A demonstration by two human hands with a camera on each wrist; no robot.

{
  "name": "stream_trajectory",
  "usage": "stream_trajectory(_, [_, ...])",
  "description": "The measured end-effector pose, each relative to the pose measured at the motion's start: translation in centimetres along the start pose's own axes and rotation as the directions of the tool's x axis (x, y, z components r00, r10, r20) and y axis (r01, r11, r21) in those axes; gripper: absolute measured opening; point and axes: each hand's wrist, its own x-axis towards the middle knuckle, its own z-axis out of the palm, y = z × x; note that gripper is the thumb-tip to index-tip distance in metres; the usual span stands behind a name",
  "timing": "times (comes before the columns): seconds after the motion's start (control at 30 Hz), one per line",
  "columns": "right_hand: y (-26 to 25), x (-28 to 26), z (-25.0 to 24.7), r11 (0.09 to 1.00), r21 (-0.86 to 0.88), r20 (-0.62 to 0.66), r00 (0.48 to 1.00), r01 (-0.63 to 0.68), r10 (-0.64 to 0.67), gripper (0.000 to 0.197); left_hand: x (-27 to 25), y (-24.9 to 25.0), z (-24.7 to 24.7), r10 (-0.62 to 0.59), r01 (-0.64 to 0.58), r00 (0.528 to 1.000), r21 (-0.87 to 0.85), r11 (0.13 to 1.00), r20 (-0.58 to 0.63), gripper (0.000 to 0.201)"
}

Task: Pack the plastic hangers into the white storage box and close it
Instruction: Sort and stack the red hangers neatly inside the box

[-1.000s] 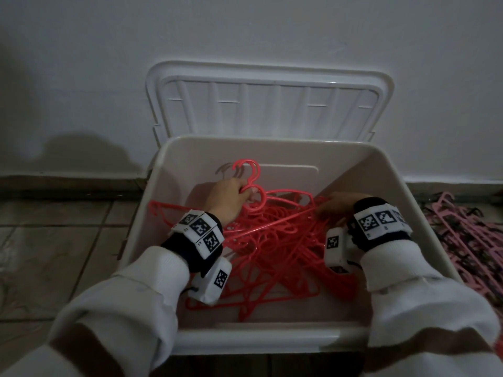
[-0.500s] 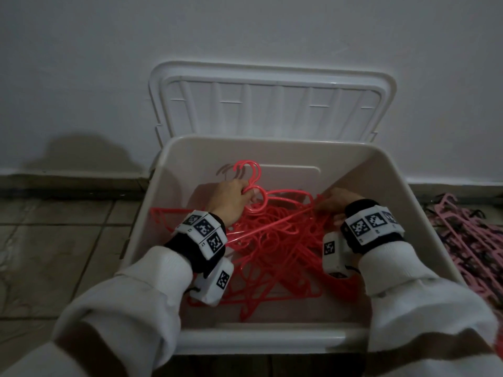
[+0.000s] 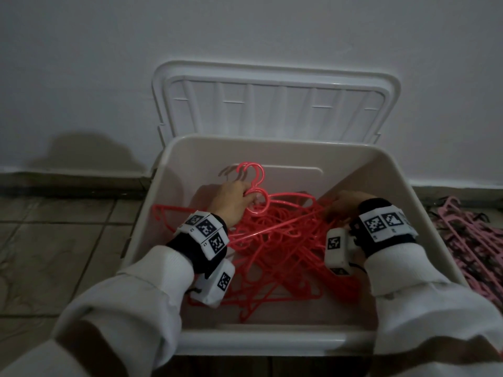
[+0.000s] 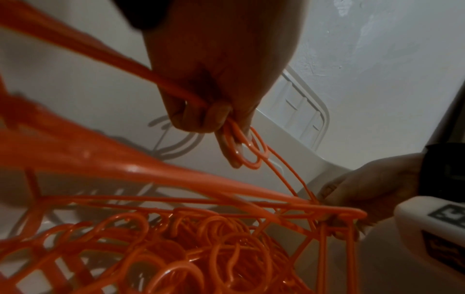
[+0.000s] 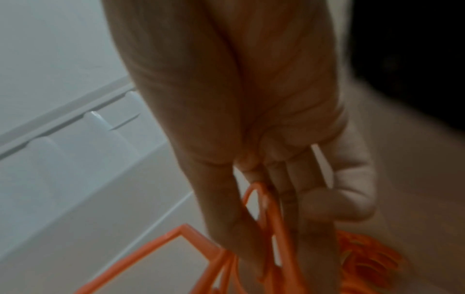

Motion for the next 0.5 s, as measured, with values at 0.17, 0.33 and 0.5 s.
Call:
stream_trajectory(0.17, [-0.2,0.2,0.3,0.988,0.157,0.002,1.0,-0.008,0.008,0.024,-0.1,-0.2,-0.1,-0.003,0.008,0.997,0.058,0.998,-0.078,0.022])
stream_trajectory(0.33, [0.2,0.7,0.3,0.978,0.209,0.039,0.999,0.007,-0.016,0.016,-0.1,-0.1,-0.3,0.011,-0.004,0.993,0.063,0.998,-0.114,0.023])
stream_trajectory(0.5, [0.3,1.4,0.0,0.973,0.223,0.01,0.998,0.066,-0.07,0.013,0.0,-0.1,-0.3,-0.009,0.011,0.99,0.02,1.0,-0.138,0.024])
